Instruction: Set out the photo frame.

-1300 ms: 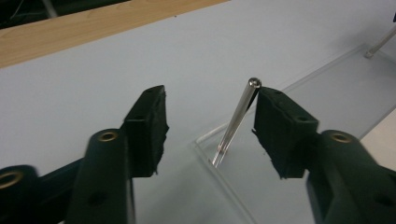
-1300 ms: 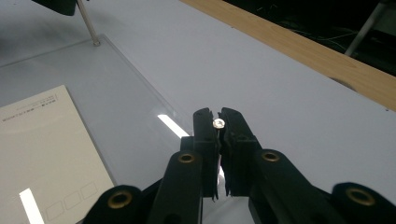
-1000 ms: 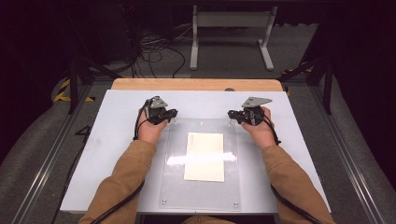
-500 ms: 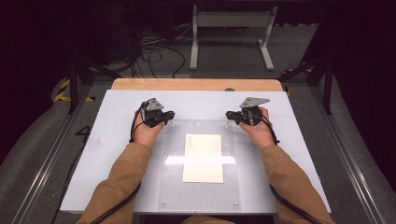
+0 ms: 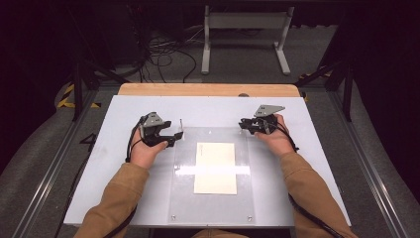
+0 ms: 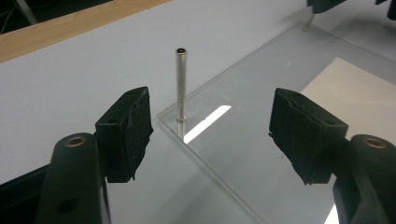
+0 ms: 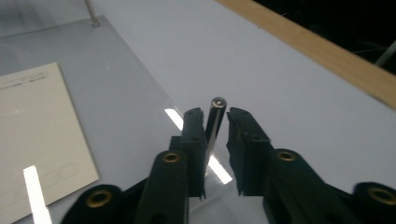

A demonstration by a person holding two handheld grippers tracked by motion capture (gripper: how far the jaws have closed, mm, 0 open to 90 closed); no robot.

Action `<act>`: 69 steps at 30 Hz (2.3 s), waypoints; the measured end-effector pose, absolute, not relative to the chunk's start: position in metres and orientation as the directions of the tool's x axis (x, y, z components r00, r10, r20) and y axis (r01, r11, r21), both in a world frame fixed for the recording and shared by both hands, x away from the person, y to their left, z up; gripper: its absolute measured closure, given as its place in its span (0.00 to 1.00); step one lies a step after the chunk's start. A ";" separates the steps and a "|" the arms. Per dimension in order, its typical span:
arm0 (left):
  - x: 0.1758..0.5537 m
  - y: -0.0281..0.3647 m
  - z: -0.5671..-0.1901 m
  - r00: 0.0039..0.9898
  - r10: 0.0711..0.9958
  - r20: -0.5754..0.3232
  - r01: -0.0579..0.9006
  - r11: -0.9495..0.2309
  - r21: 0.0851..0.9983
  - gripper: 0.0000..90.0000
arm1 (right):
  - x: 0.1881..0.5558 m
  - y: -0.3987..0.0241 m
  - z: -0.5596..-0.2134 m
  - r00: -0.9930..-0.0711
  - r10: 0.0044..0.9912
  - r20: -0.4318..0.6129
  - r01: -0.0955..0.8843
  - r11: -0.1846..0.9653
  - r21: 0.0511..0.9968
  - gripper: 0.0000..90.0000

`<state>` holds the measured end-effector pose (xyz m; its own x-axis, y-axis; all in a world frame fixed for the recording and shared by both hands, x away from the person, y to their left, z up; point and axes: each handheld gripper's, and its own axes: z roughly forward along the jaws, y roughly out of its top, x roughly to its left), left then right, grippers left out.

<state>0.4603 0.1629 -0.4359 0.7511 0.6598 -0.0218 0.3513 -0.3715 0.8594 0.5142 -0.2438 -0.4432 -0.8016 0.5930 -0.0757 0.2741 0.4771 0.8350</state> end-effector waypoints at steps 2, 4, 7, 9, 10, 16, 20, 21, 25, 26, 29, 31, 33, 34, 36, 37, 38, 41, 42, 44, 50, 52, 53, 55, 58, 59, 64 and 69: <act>0.452 0.164 -0.434 0.765 0.644 -0.022 0.343 -0.377 0.860 0.33 | 0.515 -0.243 -0.444 -0.806 0.585 -0.085 0.264 0.484 0.834 0.91; 0.444 0.165 -0.433 0.778 0.628 -0.018 0.334 -0.389 0.858 0.33 | 0.516 -0.243 -0.445 -0.814 0.576 -0.078 0.257 0.476 0.841 0.91; 0.433 0.168 -0.431 0.790 0.613 -0.018 0.331 -0.401 0.854 0.33 | 0.517 -0.244 -0.447 -0.813 0.579 -0.066 0.258 0.459 0.850 0.93; 0.426 0.170 -0.432 0.793 0.608 -0.040 0.342 -0.389 0.855 0.34 | 0.517 -0.244 -0.448 -0.811 0.582 -0.052 0.264 0.445 0.856 0.94; 0.424 0.172 -0.432 0.796 0.604 -0.039 0.338 -0.390 0.857 0.34 | 0.517 -0.243 -0.448 -0.810 0.584 -0.042 0.270 0.437 0.858 0.94; 0.410 0.176 -0.431 0.803 0.594 -0.044 0.337 -0.392 0.856 0.35 | 0.518 -0.242 -0.447 -0.766 0.642 0.032 0.361 0.388 0.848 0.95; 0.402 0.178 -0.432 0.804 0.593 -0.031 0.331 -0.403 0.853 0.35 | 0.518 -0.240 -0.446 -0.744 0.666 0.052 0.395 0.377 0.838 0.95; 0.400 0.179 -0.433 0.802 0.596 -0.033 0.334 -0.402 0.852 0.35 | 0.518 -0.240 -0.446 -0.739 0.671 0.064 0.405 0.367 0.837 0.95; 0.394 0.181 -0.432 0.806 0.591 -0.031 0.327 -0.401 0.856 0.35 | 0.519 -0.239 -0.445 -0.725 0.685 0.076 0.427 0.361 0.829 0.95; 0.391 0.183 -0.431 0.808 0.589 -0.029 0.322 -0.399 0.859 0.35 | 0.519 -0.238 -0.444 -0.713 0.696 0.086 0.446 0.355 0.822 0.95; 0.388 0.186 -0.430 0.804 0.594 -0.026 0.320 -0.395 0.861 0.35 | 0.519 -0.237 -0.443 -0.699 0.708 0.100 0.464 0.343 0.817 0.95; 0.386 0.188 -0.430 0.802 0.596 -0.030 0.321 -0.389 0.864 0.35 | 0.520 -0.237 -0.443 -0.687 0.717 0.118 0.486 0.333 0.808 0.95; 0.384 0.189 -0.428 0.805 0.593 -0.031 0.319 -0.387 0.865 0.35 | 0.521 -0.236 -0.441 -0.678 0.724 0.128 0.502 0.329 0.800 0.95; 0.383 0.189 -0.428 0.807 0.589 -0.032 0.315 -0.384 0.868 0.35 | 0.521 -0.236 -0.441 -0.674 0.727 0.130 0.509 0.329 0.795 0.95; 0.383 0.189 -0.428 0.809 0.588 -0.033 0.313 -0.382 0.869 0.35 | 0.521 -0.235 -0.441 -0.670 0.731 0.133 0.515 0.328 0.792 0.95; 0.383 0.191 -0.430 0.809 0.588 -0.032 0.312 -0.382 0.870 0.35 | 0.521 -0.234 -0.439 -0.648 0.747 0.151 0.544 0.314 0.779 0.95; 0.383 0.191 -0.430 0.809 0.588 -0.032 0.312 -0.382 0.870 0.35 | 0.521 -0.234 -0.439 -0.648 0.747 0.151 0.544 0.314 0.779 0.95; 0.383 0.193 -0.430 0.808 0.589 -0.035 0.316 -0.382 0.868 0.35 | 0.524 -0.232 -0.437 -0.617 0.768 0.173 0.580 0.295 0.759 0.95; 0.381 0.193 -0.429 0.813 0.581 -0.032 0.306 -0.381 0.873 0.35 | 0.525 -0.232 -0.437 -0.615 0.767 0.182 0.586 0.290 0.757 0.95; 0.379 0.194 -0.428 0.818 0.574 -0.027 0.297 -0.382 0.875 0.35 | 0.527 -0.232 -0.437 -0.611 0.768 0.193 0.595 0.285 0.751 0.95; 0.370 0.199 -0.429 0.830 0.558 -0.004 0.276 -0.405 0.871 0.34 | 0.529 -0.231 -0.435 -0.599 0.774 0.205 0.618 0.284 0.733 0.95; 0.362 0.202 -0.429 0.836 0.549 0.003 0.272 -0.419 0.867 0.33 | 0.530 -0.230 -0.434 -0.585 0.784 0.208 0.632 0.279 0.723 0.95; 0.359 0.203 -0.430 0.843 0.538 0.002 0.267 -0.420 0.867 0.32 | 0.530 -0.229 -0.433 -0.579 0.789 0.207 0.637 0.279 0.719 0.95; 0.350 0.202 -0.428 0.856 0.517 -0.001 0.259 -0.428 0.866 0.29 | 0.531 -0.229 -0.432 -0.571 0.793 0.213 0.649 0.276 0.709 0.95; 0.339 0.198 -0.424 0.877 0.480 0.002 0.237 -0.437 0.868 0.25 | 0.532 -0.229 -0.432 -0.569 0.791 0.224 0.656 0.273 0.704 0.95; 0.336 0.196 -0.422 0.884 0.468 0.002 0.230 -0.438 0.869 0.24 | 0.533 -0.229 -0.431 -0.569 0.792 0.222 0.658 0.276 0.700 0.95; 0.321 0.187 -0.417 0.919 0.394 0.005 0.189 -0.451 0.872 0.21 | 0.535 -0.229 -0.430 -0.562 0.793 0.235 0.674 0.275 0.685 0.95; 0.311 0.186 -0.420 0.931 0.366 0.018 0.165 -0.462 0.871 0.20 | 0.538 -0.230 -0.429 -0.556 0.791 0.255 0.690 0.269 0.672 0.95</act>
